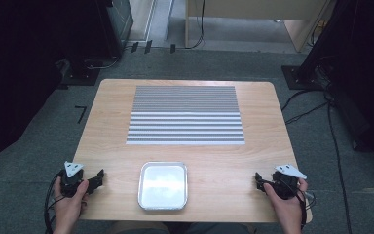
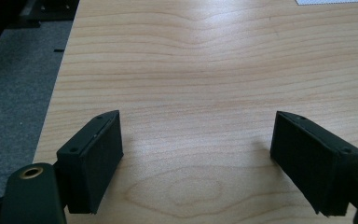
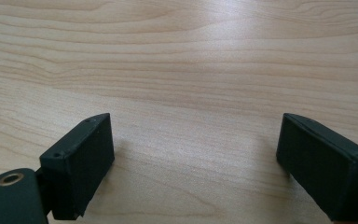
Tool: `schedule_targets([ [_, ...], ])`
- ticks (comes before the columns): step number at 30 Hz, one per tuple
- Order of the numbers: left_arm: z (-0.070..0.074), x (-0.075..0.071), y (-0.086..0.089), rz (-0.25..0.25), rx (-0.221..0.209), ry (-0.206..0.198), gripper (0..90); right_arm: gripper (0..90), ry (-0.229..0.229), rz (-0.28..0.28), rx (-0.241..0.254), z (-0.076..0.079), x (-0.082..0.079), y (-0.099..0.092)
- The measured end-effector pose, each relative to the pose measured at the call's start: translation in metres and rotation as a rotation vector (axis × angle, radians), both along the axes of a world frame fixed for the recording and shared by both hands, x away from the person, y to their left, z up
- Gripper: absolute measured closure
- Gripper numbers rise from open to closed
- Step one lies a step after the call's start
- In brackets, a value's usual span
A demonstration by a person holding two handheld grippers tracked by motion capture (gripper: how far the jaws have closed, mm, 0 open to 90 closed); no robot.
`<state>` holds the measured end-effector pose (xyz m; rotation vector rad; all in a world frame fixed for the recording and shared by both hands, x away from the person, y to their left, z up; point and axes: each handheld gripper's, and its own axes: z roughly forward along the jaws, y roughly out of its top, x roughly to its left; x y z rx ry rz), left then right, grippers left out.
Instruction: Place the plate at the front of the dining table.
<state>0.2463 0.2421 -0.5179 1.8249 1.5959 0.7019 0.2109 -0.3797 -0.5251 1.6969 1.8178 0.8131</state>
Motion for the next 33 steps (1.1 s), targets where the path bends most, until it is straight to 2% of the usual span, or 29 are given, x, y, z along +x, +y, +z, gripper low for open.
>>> schedule_targets([
  [4, 0.000, 0.001, 0.000, 0.015, 0.002, 0.006, 14.7, 10.9, 0.000, -0.001, 0.000, 0.000, 0.000, 0.000],
  [12, 0.000, 0.001, 0.001, 0.024, 0.006, 0.013, 11.5, 14.0, -0.013, -0.042, -0.002, 0.001, 0.000, 0.002],
  [13, 0.001, 0.000, 0.001, 0.054, 0.030, 0.007, 11.6, 14.1, -0.021, -0.051, 0.008, 0.004, -0.001, 0.002],
  [15, 0.002, -0.002, 0.000, 0.083, 0.058, -0.004, 13.5, 14.2, -0.036, -0.066, 0.023, 0.008, -0.002, 0.002],
  [18, 0.007, -0.004, -0.001, 0.088, 0.018, -0.023, 13.6, 14.5, -0.068, -0.079, 0.044, 0.015, -0.004, 0.005],
  [21, 0.011, -0.007, -0.005, 0.073, 0.009, -0.040, 13.6, 14.7, -0.090, -0.080, 0.065, 0.020, -0.006, 0.009],
  [32, 0.015, -0.013, -0.029, 0.001, 0.002, -0.048, 13.6, 15.2, -0.134, -0.054, 0.124, 0.035, -0.010, 0.028],
  [33, 0.016, -0.014, -0.032, -0.012, -0.019, -0.040, 13.6, 15.6, -0.138, -0.044, 0.132, 0.036, -0.011, 0.033],
])
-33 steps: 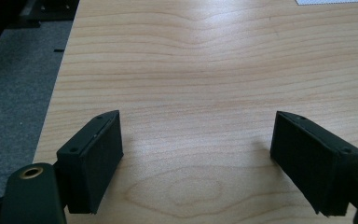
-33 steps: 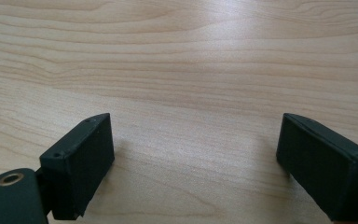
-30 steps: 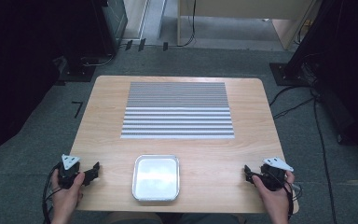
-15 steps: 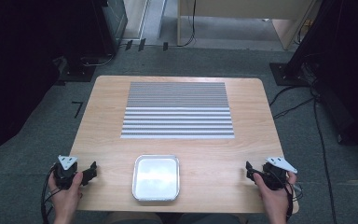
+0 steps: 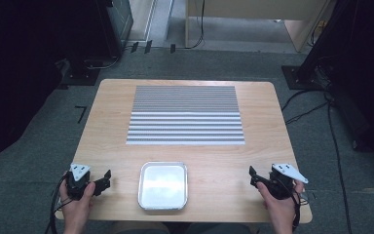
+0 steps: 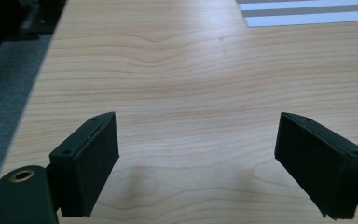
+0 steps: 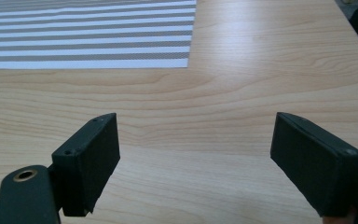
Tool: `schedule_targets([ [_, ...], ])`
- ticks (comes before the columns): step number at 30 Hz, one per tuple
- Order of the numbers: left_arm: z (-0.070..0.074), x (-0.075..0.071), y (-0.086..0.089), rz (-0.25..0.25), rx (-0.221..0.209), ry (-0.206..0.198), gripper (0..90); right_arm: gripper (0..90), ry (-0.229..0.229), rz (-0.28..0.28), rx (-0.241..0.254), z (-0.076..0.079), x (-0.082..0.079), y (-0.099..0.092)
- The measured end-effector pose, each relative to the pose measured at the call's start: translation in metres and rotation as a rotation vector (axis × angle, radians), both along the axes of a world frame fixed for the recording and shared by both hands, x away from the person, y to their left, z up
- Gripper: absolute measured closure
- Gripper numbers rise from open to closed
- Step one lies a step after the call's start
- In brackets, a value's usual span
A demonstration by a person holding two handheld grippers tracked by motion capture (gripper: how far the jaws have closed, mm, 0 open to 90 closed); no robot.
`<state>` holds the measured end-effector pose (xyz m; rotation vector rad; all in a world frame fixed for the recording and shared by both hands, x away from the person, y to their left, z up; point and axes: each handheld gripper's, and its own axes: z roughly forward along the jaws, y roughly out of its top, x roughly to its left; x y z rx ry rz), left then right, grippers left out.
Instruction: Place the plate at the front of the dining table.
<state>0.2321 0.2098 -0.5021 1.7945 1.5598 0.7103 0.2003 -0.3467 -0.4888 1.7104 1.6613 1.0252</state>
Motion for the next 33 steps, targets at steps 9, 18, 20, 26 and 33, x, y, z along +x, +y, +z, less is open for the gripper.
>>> schedule_targets([
  [9, 0.006, -0.006, -0.018, -0.056, -0.008, -0.022, 13.6, 18.9, -0.007, 0.017, 0.014, 0.005, 0.000, 0.023],
  [18, 0.006, -0.009, -0.029, -0.088, -0.023, -0.012, 13.7, 21.3, -0.015, 0.044, 0.005, 0.005, 0.001, 0.050],
  [20, 0.006, -0.009, -0.031, -0.091, -0.024, -0.011, 13.7, 21.3, -0.012, 0.058, 0.004, 0.005, 0.002, 0.056],
  [26, 0.004, -0.010, -0.035, -0.099, -0.024, -0.002, 13.7, 23.8, -0.021, 0.086, -0.010, 0.003, 0.002, 0.072],
  [33, 0.005, -0.011, -0.041, -0.125, -0.038, 0.002, 14.4, 29.2, -0.046, 0.119, -0.033, 0.003, 0.001, 0.089],
])
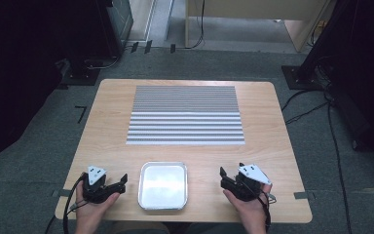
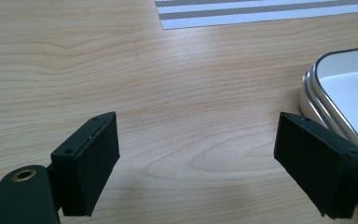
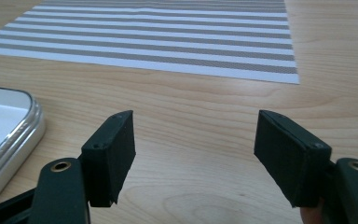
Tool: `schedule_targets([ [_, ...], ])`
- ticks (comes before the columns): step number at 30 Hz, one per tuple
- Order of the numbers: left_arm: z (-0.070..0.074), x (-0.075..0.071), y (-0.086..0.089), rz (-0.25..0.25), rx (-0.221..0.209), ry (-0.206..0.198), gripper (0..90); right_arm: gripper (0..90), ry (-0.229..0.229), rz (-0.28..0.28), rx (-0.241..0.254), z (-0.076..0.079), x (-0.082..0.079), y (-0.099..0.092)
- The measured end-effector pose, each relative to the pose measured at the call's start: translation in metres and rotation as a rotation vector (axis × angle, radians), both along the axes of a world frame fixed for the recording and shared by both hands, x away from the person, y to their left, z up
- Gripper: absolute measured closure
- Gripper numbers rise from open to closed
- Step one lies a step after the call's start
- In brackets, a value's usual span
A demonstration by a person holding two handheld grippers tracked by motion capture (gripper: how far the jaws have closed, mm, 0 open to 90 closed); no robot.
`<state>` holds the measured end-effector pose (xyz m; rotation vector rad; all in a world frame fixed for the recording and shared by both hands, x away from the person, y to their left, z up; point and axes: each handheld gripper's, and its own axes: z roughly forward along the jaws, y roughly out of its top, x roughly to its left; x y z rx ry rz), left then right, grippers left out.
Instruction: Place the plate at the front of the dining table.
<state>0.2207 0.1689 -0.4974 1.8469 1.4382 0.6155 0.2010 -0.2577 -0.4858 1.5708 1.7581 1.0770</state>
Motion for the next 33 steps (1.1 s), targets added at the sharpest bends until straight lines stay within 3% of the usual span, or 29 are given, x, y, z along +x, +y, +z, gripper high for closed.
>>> schedule_targets([
  [17, 0.000, -0.004, -0.009, -0.041, -0.024, 0.004, 16.9, 41.2, -0.017, 0.074, 0.048, -0.007, -0.002, 0.035],
  [19, 0.001, -0.005, -0.009, -0.036, -0.028, 0.000, 23.9, 43.0, -0.016, 0.086, 0.057, -0.008, -0.002, 0.039],
  [24, 0.002, -0.006, -0.011, -0.056, -0.070, 0.008, 26.0, 49.4, -0.002, 0.136, 0.081, -0.010, -0.002, 0.047],
  [27, 0.002, -0.007, -0.012, -0.066, -0.097, 0.017, 32.7, 50.8, -0.007, 0.153, 0.103, -0.011, -0.004, 0.052],
  [33, 0.002, -0.009, -0.016, -0.081, -0.114, 0.032, 40.0, 55.9, -0.001, 0.188, 0.149, -0.014, -0.005, 0.062],
])
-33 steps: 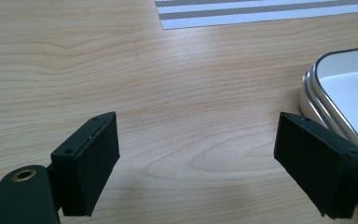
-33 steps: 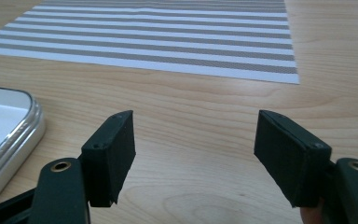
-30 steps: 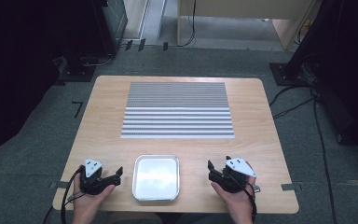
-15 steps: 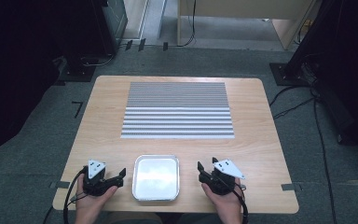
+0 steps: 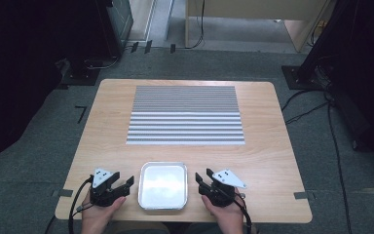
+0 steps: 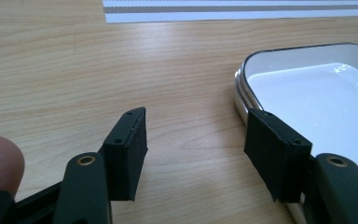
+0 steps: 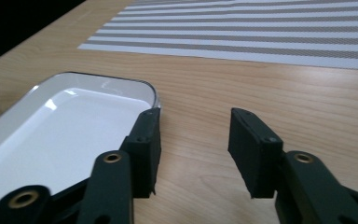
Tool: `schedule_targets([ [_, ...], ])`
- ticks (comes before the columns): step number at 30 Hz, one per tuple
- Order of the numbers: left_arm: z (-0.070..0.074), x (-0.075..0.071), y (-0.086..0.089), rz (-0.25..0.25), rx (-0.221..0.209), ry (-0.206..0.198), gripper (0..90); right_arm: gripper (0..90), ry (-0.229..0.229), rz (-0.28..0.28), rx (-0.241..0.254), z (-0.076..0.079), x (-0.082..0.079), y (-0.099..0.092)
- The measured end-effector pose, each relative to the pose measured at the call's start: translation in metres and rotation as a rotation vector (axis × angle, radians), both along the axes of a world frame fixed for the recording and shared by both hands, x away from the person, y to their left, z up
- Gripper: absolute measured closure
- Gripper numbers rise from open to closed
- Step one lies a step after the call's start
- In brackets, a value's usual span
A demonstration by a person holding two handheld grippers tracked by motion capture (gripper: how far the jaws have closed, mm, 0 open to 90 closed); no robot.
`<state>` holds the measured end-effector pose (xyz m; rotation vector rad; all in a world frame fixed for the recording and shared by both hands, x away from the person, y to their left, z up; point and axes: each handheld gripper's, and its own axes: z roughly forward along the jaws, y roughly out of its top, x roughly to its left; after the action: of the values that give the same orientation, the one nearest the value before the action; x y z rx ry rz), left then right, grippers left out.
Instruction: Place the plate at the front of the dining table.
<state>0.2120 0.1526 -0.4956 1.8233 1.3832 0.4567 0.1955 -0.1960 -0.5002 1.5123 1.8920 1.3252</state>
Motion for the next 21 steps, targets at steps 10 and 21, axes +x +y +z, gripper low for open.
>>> schedule_targets([
  [10, 0.004, -0.006, -0.005, -0.076, -0.062, 0.000, 54.2, 69.0, 0.075, 0.062, 0.092, -0.002, -0.001, 0.014],
  [21, 0.007, -0.007, -0.004, -0.152, -0.141, 0.036, 68.5, 80.5, 0.198, 0.070, 0.229, -0.008, 0.001, 0.019],
])
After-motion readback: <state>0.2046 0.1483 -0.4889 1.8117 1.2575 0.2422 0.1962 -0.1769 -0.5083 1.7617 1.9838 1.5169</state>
